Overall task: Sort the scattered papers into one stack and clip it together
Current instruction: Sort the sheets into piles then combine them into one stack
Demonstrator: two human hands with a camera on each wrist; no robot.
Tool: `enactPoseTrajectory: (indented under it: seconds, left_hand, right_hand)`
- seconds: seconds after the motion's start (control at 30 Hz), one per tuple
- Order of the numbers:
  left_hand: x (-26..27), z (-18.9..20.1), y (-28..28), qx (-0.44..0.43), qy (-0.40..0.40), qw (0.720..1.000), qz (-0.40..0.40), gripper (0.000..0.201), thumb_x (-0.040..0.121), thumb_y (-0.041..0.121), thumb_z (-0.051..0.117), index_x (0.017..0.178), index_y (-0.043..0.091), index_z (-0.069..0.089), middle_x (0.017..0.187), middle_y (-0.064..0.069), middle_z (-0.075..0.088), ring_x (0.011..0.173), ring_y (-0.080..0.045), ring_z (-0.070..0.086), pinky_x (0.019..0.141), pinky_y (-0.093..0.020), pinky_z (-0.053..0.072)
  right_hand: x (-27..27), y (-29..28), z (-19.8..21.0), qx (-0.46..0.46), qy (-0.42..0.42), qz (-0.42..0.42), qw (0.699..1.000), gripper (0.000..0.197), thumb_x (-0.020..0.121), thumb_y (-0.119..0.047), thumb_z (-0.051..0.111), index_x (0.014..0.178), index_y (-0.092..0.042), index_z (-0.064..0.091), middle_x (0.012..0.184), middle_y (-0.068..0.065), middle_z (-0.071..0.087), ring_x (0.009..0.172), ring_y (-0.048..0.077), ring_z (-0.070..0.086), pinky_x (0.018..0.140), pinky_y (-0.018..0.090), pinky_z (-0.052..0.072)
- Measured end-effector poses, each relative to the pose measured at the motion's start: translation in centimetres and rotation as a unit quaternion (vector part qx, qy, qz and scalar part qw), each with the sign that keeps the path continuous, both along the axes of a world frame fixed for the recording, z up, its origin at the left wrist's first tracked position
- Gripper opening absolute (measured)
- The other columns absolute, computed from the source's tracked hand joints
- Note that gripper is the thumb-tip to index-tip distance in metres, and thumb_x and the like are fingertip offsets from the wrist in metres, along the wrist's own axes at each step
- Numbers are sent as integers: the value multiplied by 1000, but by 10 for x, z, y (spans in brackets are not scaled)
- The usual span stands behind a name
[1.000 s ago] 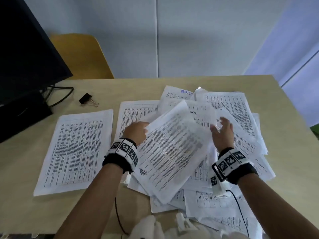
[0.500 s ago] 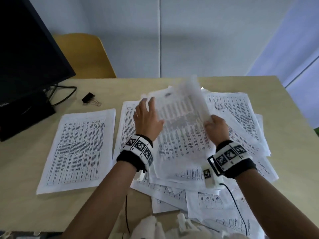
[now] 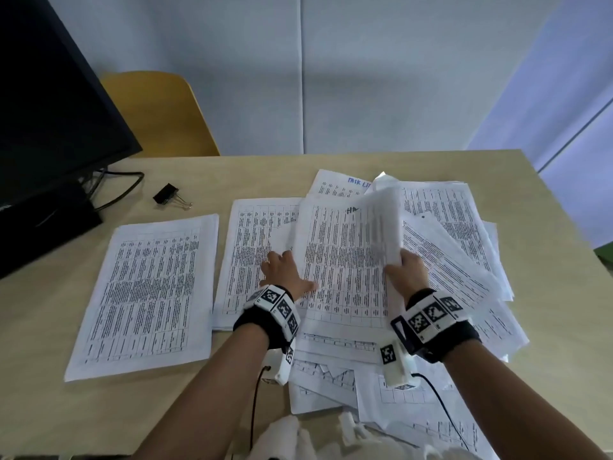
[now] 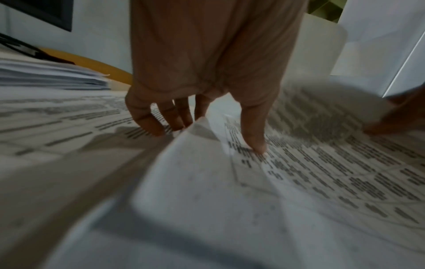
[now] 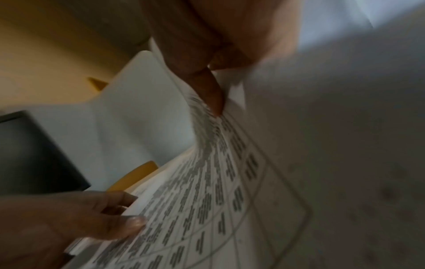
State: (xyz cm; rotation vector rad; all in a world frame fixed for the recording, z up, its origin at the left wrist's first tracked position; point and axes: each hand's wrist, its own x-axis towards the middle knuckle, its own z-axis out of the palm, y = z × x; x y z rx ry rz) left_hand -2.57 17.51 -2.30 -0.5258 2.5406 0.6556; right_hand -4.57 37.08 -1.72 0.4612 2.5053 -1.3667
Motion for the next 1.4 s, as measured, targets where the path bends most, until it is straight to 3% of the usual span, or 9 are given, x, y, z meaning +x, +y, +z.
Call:
enactPoseTrajectory:
  seconds: [0.17,0.27,0.4,0.6,0.8,0.9,1.0,1.17,1.4]
  left_hand:
    - [-6,-5,-16,74,-5,995,66,99,71,59,66,142,4,24,148,-18,21,138,-37,21,113,-47,25]
    - [-11,-4,-24,174,-4,975,136,113,64,69,63,145,2,21,151,-20,23,138,-37,27,112,-47,30]
    - [-13,-7,-27,257,97,937,217,69,81,40,66,131,-1,43,135,-21,50,122,-34,51,100,-37,43]
    - [-11,-9,-11,145,57,981,111,50,95,28,45,138,4,33,139,-19,37,130,-35,36,108,-46,35]
    - [-12,-11,-1,157,59,980,104,53,96,16,43,141,0,21,145,-20,24,133,-32,32,112,-39,30]
    - [-12,-5,-7,274,70,938,202,72,92,22,56,143,0,11,149,-17,24,138,-31,28,114,-37,25]
    - [-12,20,-20,370,161,865,300,47,87,25,62,125,6,41,123,-12,53,118,-29,50,106,-39,37]
    - [-22,93,-31,465,392,758,237,32,89,6,56,119,-4,56,104,-4,61,87,0,61,83,-18,48]
    - [-19,130,-29,486,470,719,161,23,79,11,66,101,11,57,75,17,70,74,8,64,71,-11,50]
  right_hand:
    - [2,-11,33,7,128,126,984,27,84,4,46,63,-14,48,55,-1,43,49,12,38,48,21,31]
    - [9,-12,60,-89,144,182,969,10,85,-2,55,80,-6,62,65,4,53,58,12,46,54,23,38]
    - [10,-10,53,-123,141,129,974,15,85,-13,60,82,1,64,66,8,57,58,12,50,57,22,43]
    - [0,5,-12,116,-17,24,993,29,85,-24,53,112,-13,53,111,13,53,110,31,46,97,44,37]
    - [13,-7,2,7,84,61,995,27,87,0,51,112,-3,42,95,7,60,64,18,56,48,18,46]
    - [15,-13,28,-89,169,100,976,43,84,5,52,112,-21,33,74,6,60,50,19,49,43,25,41]
    - [12,-14,65,-183,223,85,954,61,82,6,55,117,-34,26,76,18,61,58,29,54,54,37,46]
    - [-4,-13,115,-96,427,51,898,18,87,-4,53,99,-9,41,72,-14,46,57,-12,50,50,5,37]
    - [7,-22,125,-129,529,17,838,38,84,13,49,113,3,26,99,-10,38,87,-24,45,73,-2,37]
